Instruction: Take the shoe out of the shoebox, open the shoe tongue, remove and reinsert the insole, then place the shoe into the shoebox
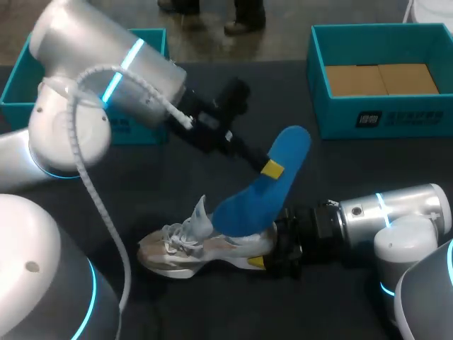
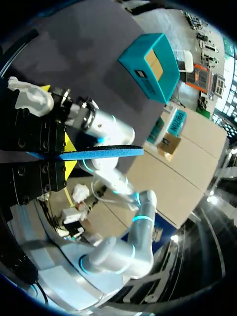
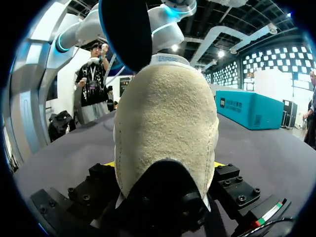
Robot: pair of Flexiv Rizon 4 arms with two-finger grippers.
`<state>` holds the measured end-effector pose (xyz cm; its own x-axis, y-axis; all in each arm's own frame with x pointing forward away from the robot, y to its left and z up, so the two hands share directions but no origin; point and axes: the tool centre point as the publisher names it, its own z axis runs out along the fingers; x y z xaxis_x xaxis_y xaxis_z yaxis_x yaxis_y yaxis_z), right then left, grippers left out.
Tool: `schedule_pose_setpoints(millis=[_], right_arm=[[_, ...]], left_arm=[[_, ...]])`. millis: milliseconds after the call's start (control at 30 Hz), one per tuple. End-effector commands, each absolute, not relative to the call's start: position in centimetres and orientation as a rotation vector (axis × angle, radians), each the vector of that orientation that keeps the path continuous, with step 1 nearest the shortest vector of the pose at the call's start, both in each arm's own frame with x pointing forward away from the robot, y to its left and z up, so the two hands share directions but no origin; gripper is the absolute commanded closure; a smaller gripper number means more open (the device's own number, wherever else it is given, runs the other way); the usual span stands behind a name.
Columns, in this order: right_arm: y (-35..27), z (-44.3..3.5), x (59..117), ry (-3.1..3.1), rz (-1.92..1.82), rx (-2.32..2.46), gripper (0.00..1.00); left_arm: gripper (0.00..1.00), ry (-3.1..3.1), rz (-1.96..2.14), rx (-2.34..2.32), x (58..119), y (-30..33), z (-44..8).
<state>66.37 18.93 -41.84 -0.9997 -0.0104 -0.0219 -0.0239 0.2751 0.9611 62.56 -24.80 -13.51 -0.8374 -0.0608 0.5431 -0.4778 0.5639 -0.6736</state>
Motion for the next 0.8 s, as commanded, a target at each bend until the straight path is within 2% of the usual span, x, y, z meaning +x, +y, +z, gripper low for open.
schedule_pose_setpoints(millis=[33, 100, 633, 800], right_arm=[[19.0, -41.7, 66.3, 2.507, 1.876, -0.034, 1.0], [19.0, -41.7, 66.3, 2.507, 1.876, -0.034, 1.0], [19.0, -41.7, 66.3, 2.507, 1.876, -0.034, 1.0], [19.0, -41.7, 66.3, 2.507, 1.876, -0.034, 1.0]], left_arm=[[1.0, -2.387, 1.316, 0.44, 61.2, -23.2, -10.9], [1.0, -2.397, 1.385, 0.42, 60.7, -22.9, -9.6], [1.0, -2.397, 1.385, 0.42, 60.7, -22.9, -9.6], [1.0, -2.284, 1.45, 0.577, 61.7, -22.2, -8.7]])
